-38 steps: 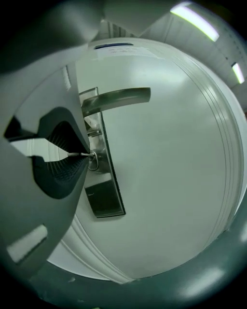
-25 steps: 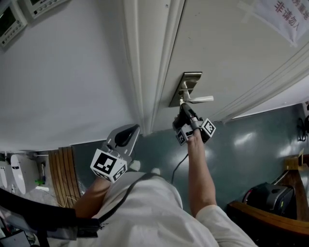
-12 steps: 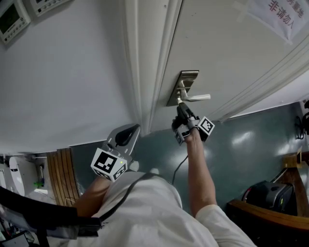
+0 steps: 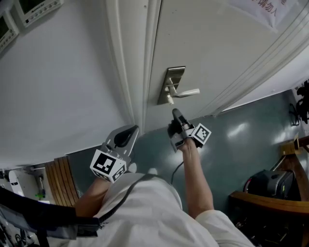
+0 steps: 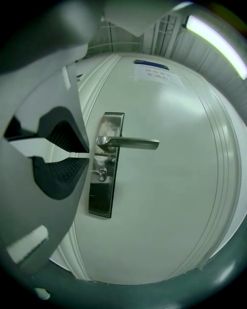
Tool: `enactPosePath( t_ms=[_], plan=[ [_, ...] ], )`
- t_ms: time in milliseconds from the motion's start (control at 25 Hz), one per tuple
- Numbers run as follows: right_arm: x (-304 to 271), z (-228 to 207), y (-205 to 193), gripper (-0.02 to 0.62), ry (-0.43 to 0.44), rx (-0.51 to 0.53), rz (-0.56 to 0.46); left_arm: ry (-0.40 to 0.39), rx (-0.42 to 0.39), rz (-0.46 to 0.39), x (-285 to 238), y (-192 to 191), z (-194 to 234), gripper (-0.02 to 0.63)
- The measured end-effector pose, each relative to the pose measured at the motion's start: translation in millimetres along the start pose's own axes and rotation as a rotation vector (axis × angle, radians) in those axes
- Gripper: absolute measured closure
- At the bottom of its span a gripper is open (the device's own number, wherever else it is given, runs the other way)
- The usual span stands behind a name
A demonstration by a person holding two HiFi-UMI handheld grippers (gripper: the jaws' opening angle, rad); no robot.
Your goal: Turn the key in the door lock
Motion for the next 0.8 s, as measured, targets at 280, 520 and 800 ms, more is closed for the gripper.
enactPosePath(
  t_ms=[280,520,800],
  plan=[
    [42,31,-15,0.586,-0.026,0.112,-0.097,-0.052,0.004,0.005,-5,-2,-7,0.600],
    [78,81,-32,0.588,-0.068,0.361,-0.150,-0.092,0.005,-0.010,-7,3,-16,0.600],
    [104,138,-54,0.588,-0.224,0.976,-0.147,-0.123,0.008,-0.021,-12,5,-17,0.600]
  ],
)
Point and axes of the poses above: the fingertips, and each gripper's own axes: x backward along the fingers, z to its left, y out of its top, the point moved 8 cm from there along x, backward along the fingers, and after that the axes turned 5 degrees about -x, right-handed, at the moved point
